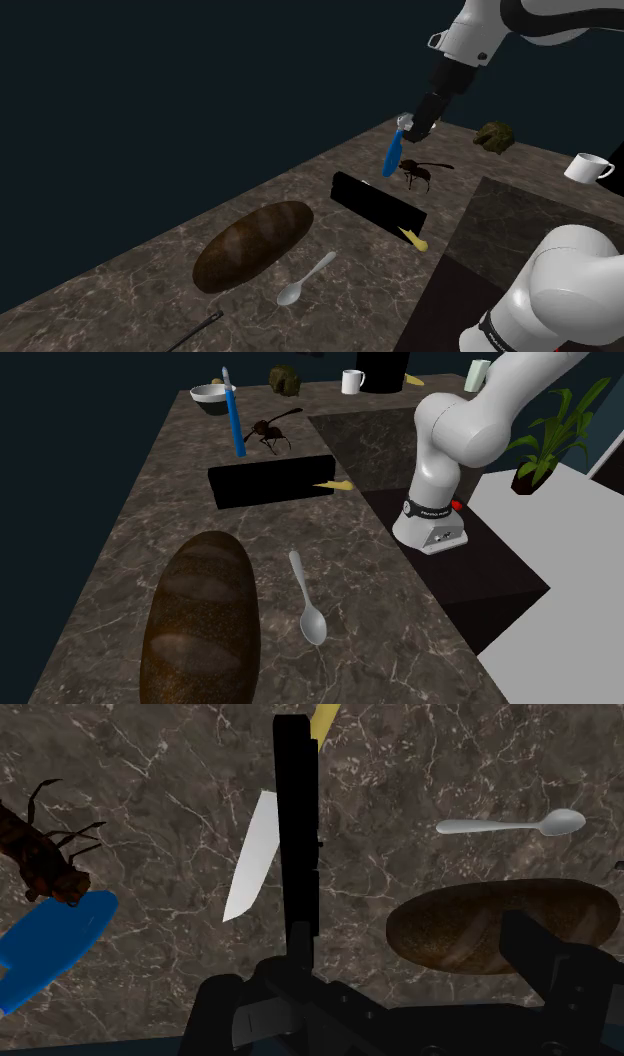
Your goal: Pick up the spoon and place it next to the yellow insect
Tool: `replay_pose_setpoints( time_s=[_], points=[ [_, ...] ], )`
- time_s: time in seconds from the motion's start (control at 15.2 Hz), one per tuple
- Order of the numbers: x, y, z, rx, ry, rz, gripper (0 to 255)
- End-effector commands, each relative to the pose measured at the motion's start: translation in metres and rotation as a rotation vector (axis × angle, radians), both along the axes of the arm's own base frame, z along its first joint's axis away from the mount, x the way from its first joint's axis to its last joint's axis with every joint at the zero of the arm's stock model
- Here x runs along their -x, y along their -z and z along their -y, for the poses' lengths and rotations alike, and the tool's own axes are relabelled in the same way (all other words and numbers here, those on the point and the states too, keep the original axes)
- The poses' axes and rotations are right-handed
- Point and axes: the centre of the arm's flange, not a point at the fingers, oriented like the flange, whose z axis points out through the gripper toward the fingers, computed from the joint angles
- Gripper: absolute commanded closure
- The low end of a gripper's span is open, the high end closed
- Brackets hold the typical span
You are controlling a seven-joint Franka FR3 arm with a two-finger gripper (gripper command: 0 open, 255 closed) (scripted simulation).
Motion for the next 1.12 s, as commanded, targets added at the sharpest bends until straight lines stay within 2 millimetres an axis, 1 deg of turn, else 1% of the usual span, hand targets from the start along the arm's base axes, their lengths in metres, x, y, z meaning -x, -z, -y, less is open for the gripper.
replay_pose_setpoints(
  time_s=[0.0, 1.06],
  points=[
    [0.000, 0.000, 0.000, 0.000, 0.000, 0.000, 0],
    [-0.024, 0.124, -0.180, 0.064, 0.041, -0.009, 0]
  ],
)
